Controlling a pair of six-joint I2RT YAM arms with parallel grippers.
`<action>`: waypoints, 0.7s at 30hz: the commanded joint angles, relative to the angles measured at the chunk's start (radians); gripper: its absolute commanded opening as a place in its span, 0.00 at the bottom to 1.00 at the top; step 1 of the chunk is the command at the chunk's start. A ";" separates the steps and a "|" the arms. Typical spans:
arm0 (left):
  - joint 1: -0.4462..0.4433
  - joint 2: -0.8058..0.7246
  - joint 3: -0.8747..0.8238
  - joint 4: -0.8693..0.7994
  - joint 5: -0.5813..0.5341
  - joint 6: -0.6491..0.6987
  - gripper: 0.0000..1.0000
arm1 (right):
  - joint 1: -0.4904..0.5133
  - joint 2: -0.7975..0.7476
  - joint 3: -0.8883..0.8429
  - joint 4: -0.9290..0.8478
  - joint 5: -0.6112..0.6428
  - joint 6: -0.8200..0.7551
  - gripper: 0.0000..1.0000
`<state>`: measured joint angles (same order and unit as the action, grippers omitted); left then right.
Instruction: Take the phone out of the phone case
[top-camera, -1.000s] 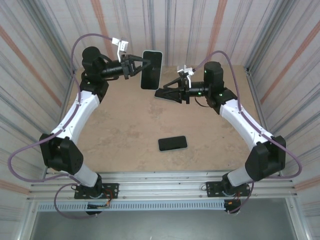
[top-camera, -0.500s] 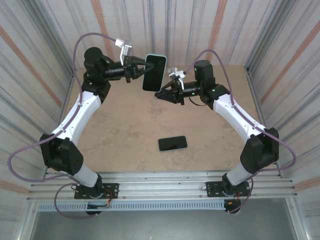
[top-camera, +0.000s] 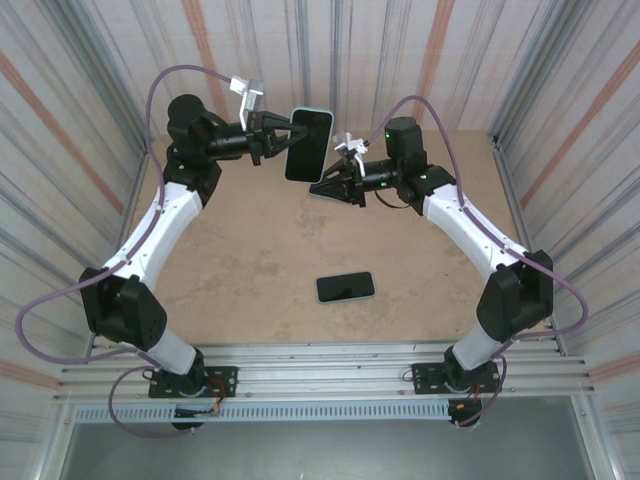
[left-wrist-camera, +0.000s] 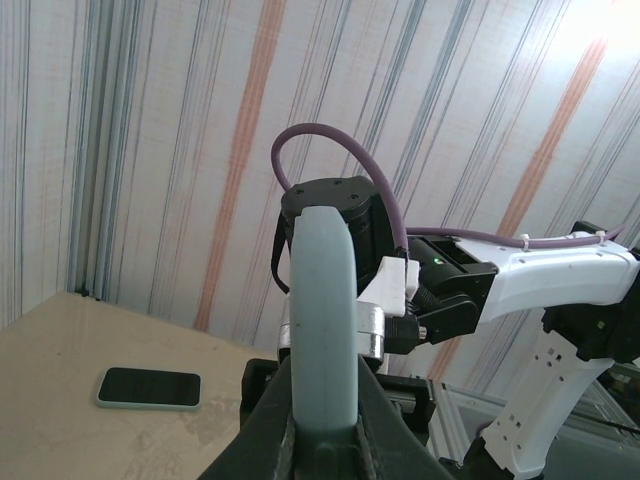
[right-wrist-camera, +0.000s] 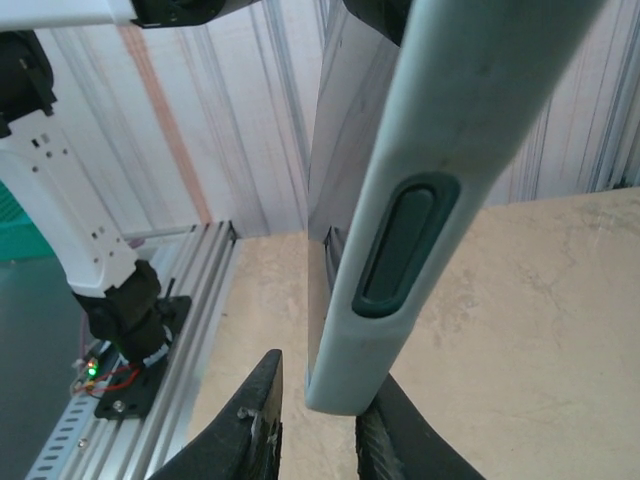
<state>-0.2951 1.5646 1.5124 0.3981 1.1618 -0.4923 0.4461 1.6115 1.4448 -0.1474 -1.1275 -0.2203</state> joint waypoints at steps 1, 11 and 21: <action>-0.004 -0.034 0.020 0.058 0.021 -0.008 0.00 | 0.009 0.019 0.045 -0.031 -0.027 -0.028 0.21; -0.007 -0.032 0.037 0.018 0.024 -0.063 0.00 | 0.018 0.017 0.072 -0.136 0.045 -0.147 0.12; -0.012 -0.021 0.056 0.026 0.077 -0.249 0.00 | 0.031 -0.030 0.073 -0.189 0.218 -0.289 0.12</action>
<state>-0.2928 1.5730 1.5333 0.4129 1.2049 -0.6201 0.4671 1.5963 1.5150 -0.3149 -1.0615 -0.4118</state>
